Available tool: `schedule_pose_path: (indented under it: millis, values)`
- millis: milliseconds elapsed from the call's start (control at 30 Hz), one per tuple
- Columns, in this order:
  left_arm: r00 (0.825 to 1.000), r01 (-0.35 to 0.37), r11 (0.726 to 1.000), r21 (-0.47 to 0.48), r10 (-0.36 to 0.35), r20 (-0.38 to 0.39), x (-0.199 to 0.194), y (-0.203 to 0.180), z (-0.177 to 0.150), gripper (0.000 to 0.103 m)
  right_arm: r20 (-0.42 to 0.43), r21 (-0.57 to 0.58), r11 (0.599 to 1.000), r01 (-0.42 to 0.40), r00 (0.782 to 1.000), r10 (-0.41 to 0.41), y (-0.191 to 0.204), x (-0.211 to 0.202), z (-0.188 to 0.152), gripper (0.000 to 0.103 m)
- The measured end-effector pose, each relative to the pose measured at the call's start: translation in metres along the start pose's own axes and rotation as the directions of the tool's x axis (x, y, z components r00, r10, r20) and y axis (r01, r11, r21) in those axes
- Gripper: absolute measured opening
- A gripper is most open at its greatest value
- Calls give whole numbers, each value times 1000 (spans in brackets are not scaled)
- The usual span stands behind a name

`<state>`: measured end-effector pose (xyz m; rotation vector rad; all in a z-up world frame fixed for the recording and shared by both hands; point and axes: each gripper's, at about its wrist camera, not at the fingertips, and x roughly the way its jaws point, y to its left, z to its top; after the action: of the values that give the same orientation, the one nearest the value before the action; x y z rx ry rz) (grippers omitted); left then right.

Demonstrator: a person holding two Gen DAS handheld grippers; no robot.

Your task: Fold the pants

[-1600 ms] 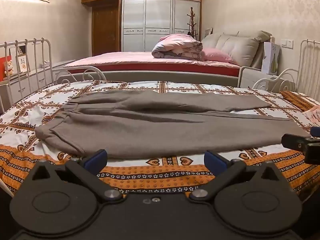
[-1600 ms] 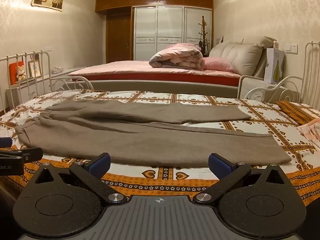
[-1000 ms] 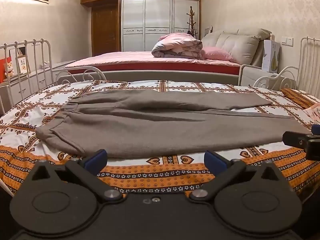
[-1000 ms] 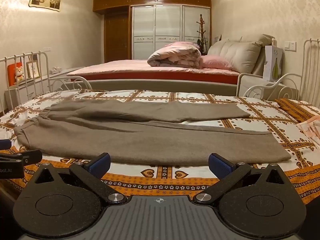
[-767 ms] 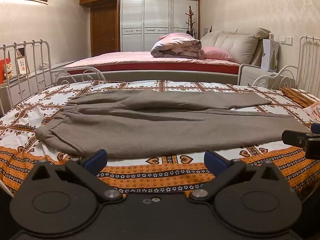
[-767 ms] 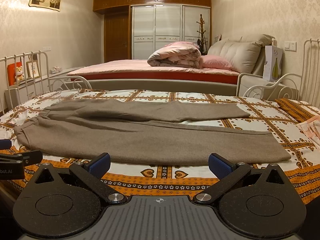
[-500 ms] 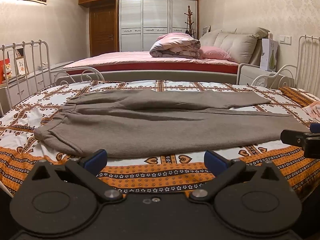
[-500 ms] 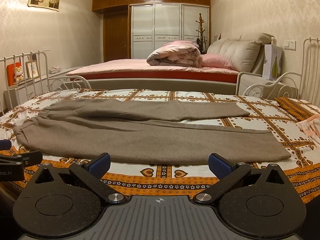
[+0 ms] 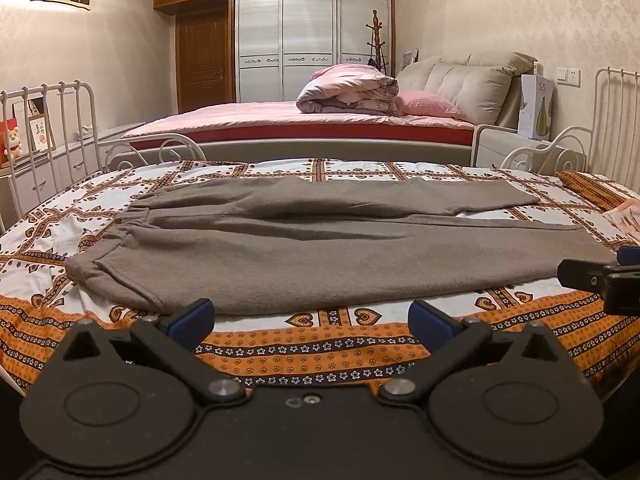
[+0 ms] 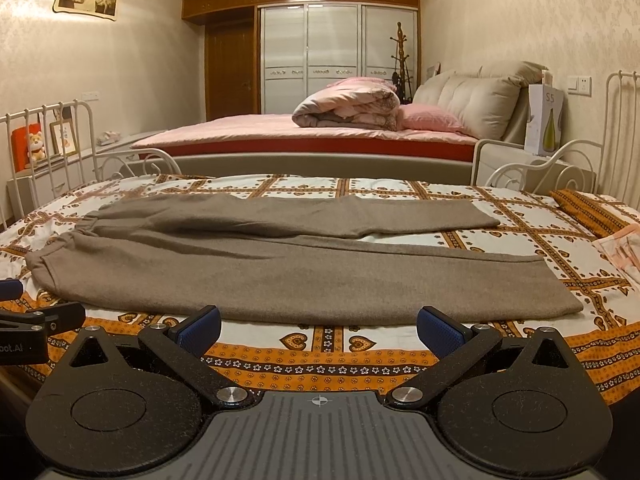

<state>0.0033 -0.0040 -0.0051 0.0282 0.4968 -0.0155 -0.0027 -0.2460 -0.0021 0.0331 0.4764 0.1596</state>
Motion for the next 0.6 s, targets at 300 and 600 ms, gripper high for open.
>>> schedule_pose_path:
  millis: [300, 600]
  values:
    - [1000, -1, 1000, 2, 1, 3, -1, -1, -1, 97, -3, 0, 1000, 1, 1000, -1, 2, 1, 0, 103]
    - [1000, -3, 1000, 2, 3, 1, 0, -1, -1, 97, -4, 1, 1000, 0, 1000, 0, 2, 0, 1, 103]
